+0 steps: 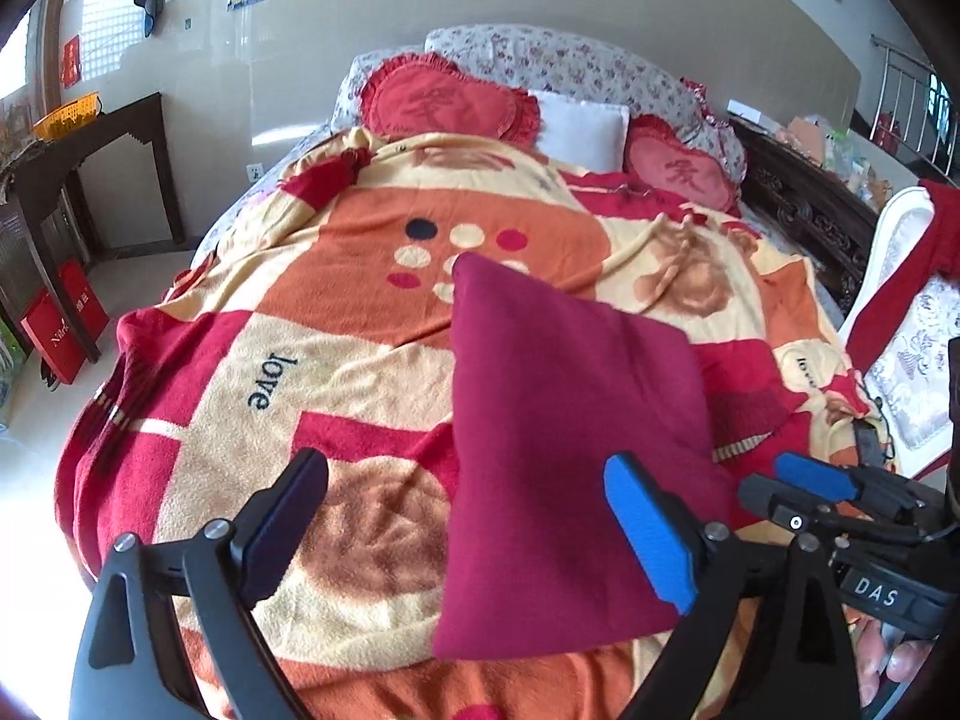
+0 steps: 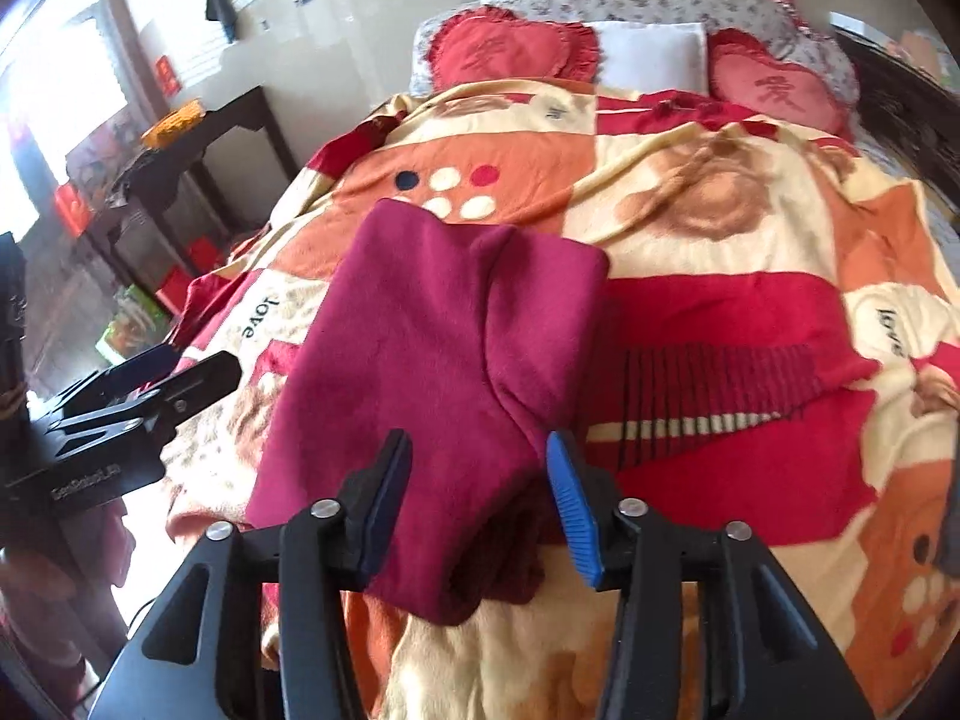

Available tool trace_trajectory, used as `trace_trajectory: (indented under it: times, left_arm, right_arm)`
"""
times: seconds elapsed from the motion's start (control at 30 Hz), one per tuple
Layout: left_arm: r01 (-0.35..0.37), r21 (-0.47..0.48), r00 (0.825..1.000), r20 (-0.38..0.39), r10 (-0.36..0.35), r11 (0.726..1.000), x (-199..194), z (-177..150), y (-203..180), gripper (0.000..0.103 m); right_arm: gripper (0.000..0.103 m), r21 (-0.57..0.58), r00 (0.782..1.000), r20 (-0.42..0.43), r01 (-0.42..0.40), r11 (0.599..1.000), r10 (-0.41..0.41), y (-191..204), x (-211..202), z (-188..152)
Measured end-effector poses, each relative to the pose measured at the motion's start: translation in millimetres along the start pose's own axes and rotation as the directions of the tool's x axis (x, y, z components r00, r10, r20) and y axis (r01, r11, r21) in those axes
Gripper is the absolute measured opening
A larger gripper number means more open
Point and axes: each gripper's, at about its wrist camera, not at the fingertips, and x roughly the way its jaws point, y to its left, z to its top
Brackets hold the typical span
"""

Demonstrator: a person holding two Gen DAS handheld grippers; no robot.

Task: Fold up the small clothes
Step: 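Open the right gripper and withdraw it from the folded shirt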

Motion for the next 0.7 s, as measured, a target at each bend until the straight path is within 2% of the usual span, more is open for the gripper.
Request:
trace_trajectory:
  times: [0.3, 0.47, 0.7]
  left_arm:
    - [-0.036, 0.062, 0.998, 0.052, 0.032, 0.997, -32.7, -3.5, -15.0, 0.098]
    - [-0.036, 0.051, 0.996, 0.087, 0.032, 0.998, -48.5, -2.7, -13.8, 0.099]
    - [-0.034, 0.041, 0.993, 0.115, 0.030, 0.999, -61.1, -1.1, -13.0, 0.099]
  right_arm:
    - [0.046, 0.011, 0.993, 0.081, 0.083, 0.997, -0.083, 6.4, -33.5, -4.0]
    - [0.048, 0.018, 0.988, 0.114, 0.102, 0.995, -0.103, 8.3, -43.9, -4.2]
    - [0.049, 0.018, 0.988, 0.112, 0.107, 0.994, -0.108, 12.4, -46.5, -6.0]
